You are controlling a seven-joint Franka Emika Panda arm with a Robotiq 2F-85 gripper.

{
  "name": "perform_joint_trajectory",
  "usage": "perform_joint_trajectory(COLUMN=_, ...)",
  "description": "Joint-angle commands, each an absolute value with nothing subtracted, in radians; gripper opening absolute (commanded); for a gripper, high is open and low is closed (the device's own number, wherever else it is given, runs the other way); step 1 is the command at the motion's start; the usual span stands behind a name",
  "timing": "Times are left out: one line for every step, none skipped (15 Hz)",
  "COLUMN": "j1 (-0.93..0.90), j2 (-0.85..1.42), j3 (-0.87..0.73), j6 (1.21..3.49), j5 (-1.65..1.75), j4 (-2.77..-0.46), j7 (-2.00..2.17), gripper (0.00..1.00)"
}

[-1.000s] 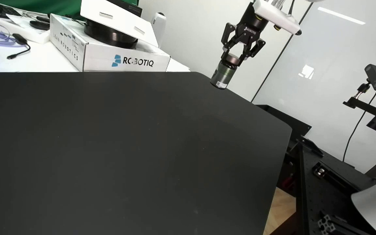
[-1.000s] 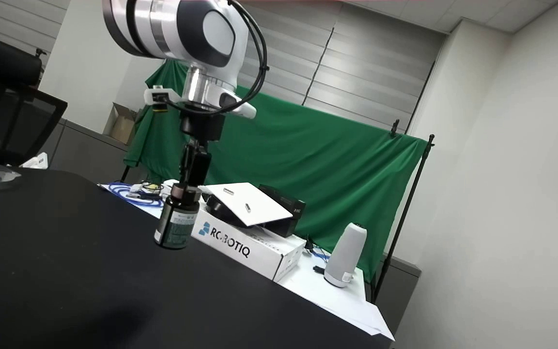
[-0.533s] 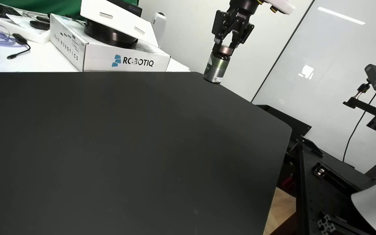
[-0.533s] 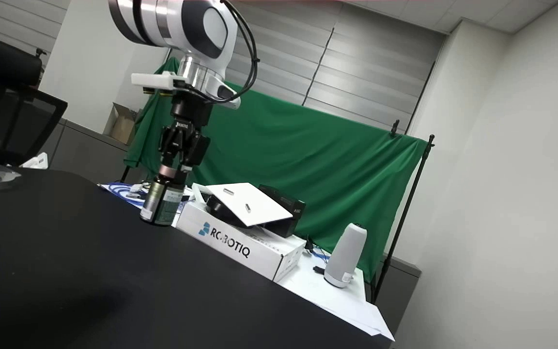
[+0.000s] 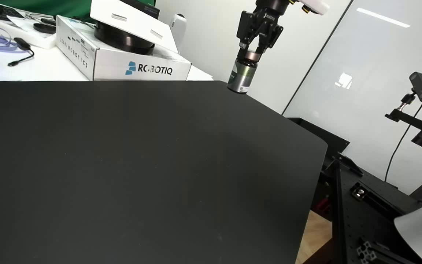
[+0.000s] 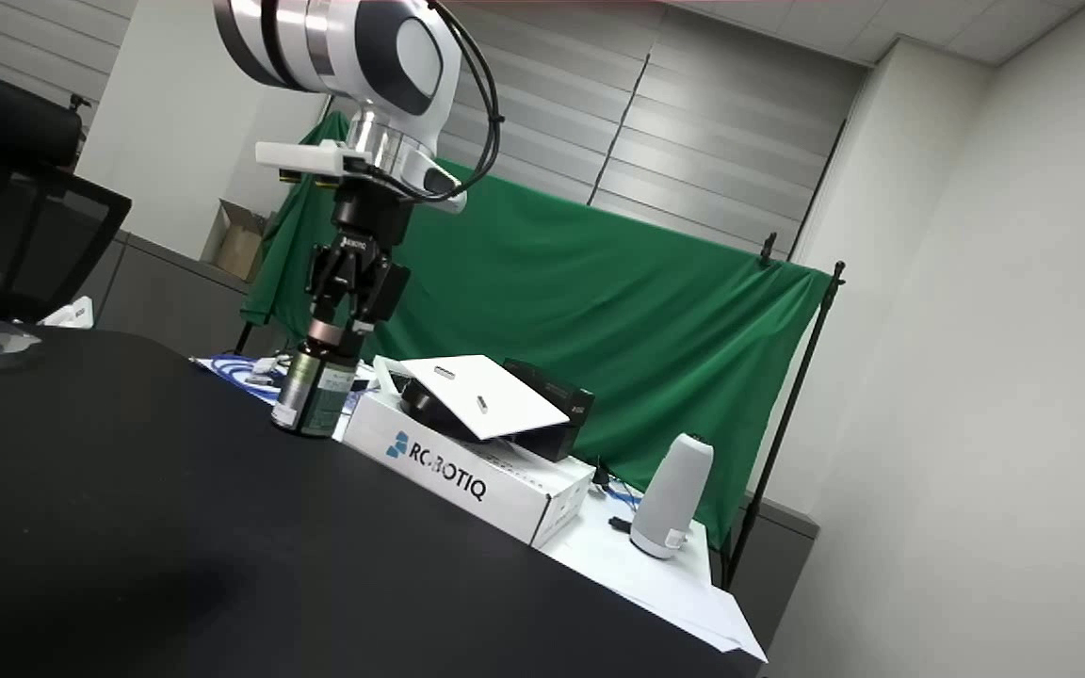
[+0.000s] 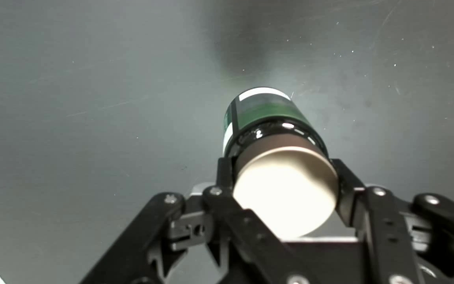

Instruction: Move the bottle to the back of the table then move it to the left and set it on top of the silver object

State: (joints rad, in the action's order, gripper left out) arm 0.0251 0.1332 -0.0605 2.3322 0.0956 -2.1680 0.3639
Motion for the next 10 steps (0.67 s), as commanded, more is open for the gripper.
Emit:
perform_joint_trajectory(j1=0.017, j2=0.147, j3=-0.065, j6=2.335, j5=0.113, j4=-2.149, j7=0.38, gripper=0.36)
perform_joint_trajectory(j1=0.015, j2=0.171, j3=-0.058, j6=2.332, j5=0.105, j4=-2.116, j7=0.356, gripper=0.36)
perform_joint_trajectory(j1=0.009, j2=0.196, j3=-0.056, j6=2.334, j5=0.113, j4=-2.089, j7=0.36, gripper=0.36)
perform_joint_trajectory(j1=0.001, j2=0.234, j3=-0.052, j6=2.328, j5=0.119, j4=-2.046, j7=0.357, gripper=0.36)
perform_joint_trajectory(j1=-0.006, j2=0.268, j3=-0.047, j6=2.334, j5=0.117, j4=-2.01, j7=0.341, gripper=0.36)
perform_joint_trajectory(j1=-0.016, j2=0.301, j3=-0.045, j6=2.323, j5=0.121, j4=-1.971, j7=0.345, gripper=0.36)
perform_joint_trajectory(j1=-0.027, j2=0.343, j3=-0.042, j6=2.313, j5=0.123, j4=-1.921, j7=0.342, gripper=0.36)
perform_joint_trajectory(j1=-0.037, j2=0.378, j3=-0.041, j6=2.303, j5=0.122, j4=-1.876, j7=0.335, gripper=0.36)
perform_joint_trajectory(j1=-0.047, j2=0.421, j3=-0.04, j6=2.288, j5=0.12, j4=-1.821, j7=0.328, gripper=0.36)
perform_joint_trajectory(j1=-0.057, j2=0.462, j3=-0.042, j6=2.272, j5=0.12, j4=-1.766, j7=0.32, gripper=0.36)
